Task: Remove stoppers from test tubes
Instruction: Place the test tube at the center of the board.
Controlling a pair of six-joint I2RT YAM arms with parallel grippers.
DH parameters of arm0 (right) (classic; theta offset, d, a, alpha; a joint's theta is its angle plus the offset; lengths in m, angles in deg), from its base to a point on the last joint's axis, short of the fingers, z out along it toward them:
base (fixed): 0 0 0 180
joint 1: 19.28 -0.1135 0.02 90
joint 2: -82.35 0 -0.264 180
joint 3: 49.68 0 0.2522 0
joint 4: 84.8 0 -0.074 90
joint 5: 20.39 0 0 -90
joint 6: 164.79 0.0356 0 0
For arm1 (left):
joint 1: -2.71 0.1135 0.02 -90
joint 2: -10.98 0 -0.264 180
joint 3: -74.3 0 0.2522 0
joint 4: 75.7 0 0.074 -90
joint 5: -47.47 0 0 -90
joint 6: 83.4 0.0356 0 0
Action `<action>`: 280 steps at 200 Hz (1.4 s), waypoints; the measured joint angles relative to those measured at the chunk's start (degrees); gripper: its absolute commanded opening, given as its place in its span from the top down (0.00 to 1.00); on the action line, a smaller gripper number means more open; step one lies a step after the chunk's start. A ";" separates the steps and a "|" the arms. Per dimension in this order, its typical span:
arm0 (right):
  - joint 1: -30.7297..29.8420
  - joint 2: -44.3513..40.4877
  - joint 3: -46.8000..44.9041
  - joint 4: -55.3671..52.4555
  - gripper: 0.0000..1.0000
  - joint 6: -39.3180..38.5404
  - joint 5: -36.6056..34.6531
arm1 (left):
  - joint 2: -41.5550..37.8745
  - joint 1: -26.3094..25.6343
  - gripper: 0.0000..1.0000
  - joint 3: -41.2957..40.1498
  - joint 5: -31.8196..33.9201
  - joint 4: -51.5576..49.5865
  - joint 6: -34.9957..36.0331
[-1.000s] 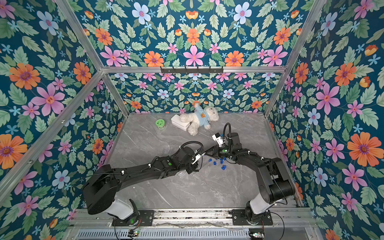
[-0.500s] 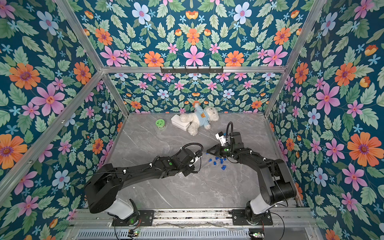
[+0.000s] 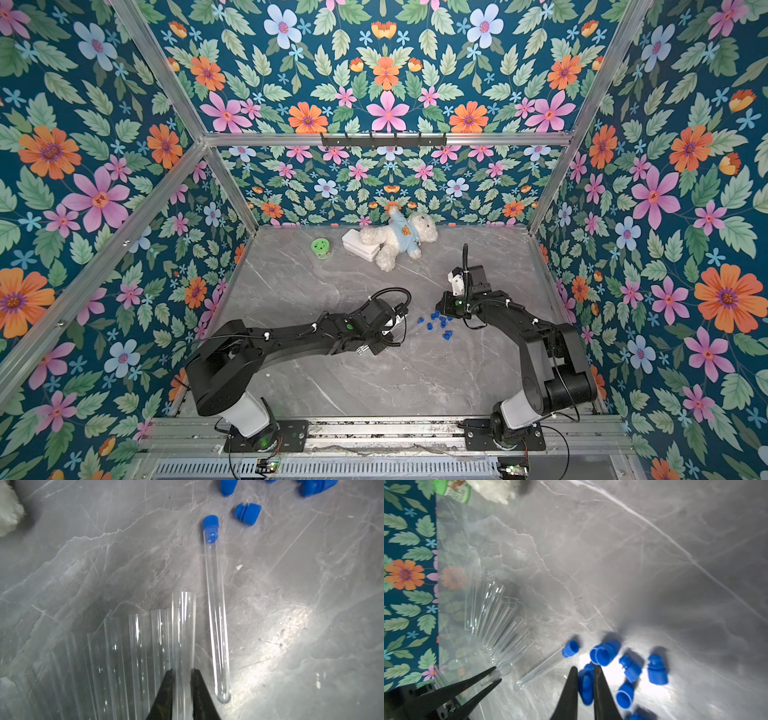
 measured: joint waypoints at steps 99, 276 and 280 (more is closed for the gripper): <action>0.48 0.83 0.44 -2.49 0.94 -1.31 -6.67 | 5.07 -0.02 1.00 2.03 0.37 -0.11 -0.48; 0.50 0.96 0.63 -2.56 0.71 -1.31 -7.04 | 5.75 -0.13 0.82 2.47 0.20 -0.50 -1.51; 0.50 0.92 0.63 -2.54 0.70 -1.31 -7.04 | 5.68 -0.13 0.81 2.47 0.17 -0.48 -1.51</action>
